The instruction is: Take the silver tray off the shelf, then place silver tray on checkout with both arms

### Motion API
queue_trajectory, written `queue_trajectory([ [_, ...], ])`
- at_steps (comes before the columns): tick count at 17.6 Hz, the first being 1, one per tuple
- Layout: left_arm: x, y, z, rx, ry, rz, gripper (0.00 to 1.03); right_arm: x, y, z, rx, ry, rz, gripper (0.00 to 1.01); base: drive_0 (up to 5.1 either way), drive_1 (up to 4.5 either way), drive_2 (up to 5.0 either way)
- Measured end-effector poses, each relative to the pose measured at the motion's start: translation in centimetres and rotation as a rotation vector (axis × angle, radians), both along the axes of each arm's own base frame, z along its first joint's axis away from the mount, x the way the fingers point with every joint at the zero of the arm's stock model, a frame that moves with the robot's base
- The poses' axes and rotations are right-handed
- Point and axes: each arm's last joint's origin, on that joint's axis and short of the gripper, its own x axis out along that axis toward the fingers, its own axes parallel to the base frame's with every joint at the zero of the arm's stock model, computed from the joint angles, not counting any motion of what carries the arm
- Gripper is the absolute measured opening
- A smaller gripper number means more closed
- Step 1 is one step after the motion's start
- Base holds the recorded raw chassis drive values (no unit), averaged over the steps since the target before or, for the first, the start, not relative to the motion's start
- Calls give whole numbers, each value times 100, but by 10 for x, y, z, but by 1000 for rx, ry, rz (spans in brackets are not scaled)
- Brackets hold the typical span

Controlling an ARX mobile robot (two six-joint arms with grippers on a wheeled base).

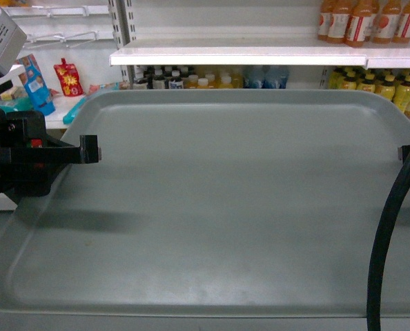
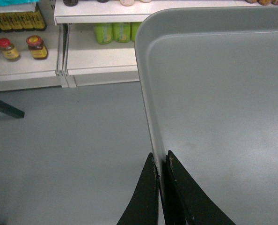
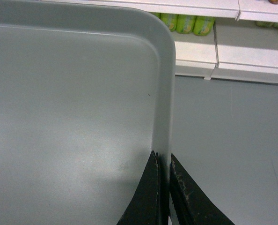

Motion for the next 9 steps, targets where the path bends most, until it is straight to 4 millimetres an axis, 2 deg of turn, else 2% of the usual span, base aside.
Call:
queue_trajectory([
  [9,0,0,0,0,0,-1,3,0,0,0,0,-3,0,3,9,-409,427],
])
